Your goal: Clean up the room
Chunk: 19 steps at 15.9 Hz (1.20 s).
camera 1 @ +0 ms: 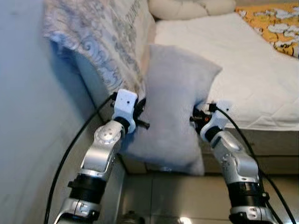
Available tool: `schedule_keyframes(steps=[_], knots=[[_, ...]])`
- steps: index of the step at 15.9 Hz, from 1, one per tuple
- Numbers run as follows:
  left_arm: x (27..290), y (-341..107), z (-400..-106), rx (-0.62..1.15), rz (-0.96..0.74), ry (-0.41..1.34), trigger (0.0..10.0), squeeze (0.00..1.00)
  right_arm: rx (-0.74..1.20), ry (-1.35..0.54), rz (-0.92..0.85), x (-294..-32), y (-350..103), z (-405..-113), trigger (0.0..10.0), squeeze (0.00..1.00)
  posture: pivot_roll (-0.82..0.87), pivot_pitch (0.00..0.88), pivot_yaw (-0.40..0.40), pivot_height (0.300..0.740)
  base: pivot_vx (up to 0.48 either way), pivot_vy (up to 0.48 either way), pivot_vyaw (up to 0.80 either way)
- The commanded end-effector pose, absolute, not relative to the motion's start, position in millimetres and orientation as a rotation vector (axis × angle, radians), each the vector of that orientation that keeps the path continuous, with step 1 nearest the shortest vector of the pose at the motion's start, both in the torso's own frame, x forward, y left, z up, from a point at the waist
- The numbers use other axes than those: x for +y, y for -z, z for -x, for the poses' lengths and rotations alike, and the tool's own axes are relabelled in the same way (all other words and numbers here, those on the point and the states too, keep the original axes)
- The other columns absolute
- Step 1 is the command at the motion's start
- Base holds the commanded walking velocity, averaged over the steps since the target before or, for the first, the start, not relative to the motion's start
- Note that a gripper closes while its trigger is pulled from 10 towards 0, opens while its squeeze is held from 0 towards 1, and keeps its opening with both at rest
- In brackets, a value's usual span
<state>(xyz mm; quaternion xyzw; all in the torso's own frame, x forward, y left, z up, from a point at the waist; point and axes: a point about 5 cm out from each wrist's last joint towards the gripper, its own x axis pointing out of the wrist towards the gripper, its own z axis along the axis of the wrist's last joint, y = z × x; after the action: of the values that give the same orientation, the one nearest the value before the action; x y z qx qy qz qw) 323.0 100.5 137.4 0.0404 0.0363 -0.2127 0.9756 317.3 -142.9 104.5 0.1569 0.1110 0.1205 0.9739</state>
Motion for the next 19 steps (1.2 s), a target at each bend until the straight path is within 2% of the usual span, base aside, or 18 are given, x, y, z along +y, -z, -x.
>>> schedule_keyframes(steps=[1,9,13,19], knots=[[108.7,-144.7,-326.8,0.043,-0.090,0.408,10.0,0.00,0.186,-0.294,-0.336,-127.2,-115.3,-322.1,10.0,0.00,0.00,0.000,0.098,0.740,0.330,0.000,0.00],[102.7,-143.5,-327.8,0.045,-0.087,0.430,10.0,0.00,0.190,-0.273,-0.332,-130.8,-113.8,-322.8,10.0,0.00,0.00,0.000,0.100,0.740,0.334,0.000,0.00],[99.5,-144.0,-327.4,0.042,-0.085,0.440,10.0,0.00,0.192,-0.273,-0.335,-129.4,-113.8,-324.9,10.0,0.00,0.00,0.000,0.096,0.740,0.334,0.000,-0.76],[96.2,-145.8,-330.3,0.033,-0.084,0.437,10.0,0.00,0.177,-0.283,-0.335,-127.6,-114.6,-325.0,10.0,0.00,-0.01,0.000,0.103,0.740,0.334,0.000,0.00]])
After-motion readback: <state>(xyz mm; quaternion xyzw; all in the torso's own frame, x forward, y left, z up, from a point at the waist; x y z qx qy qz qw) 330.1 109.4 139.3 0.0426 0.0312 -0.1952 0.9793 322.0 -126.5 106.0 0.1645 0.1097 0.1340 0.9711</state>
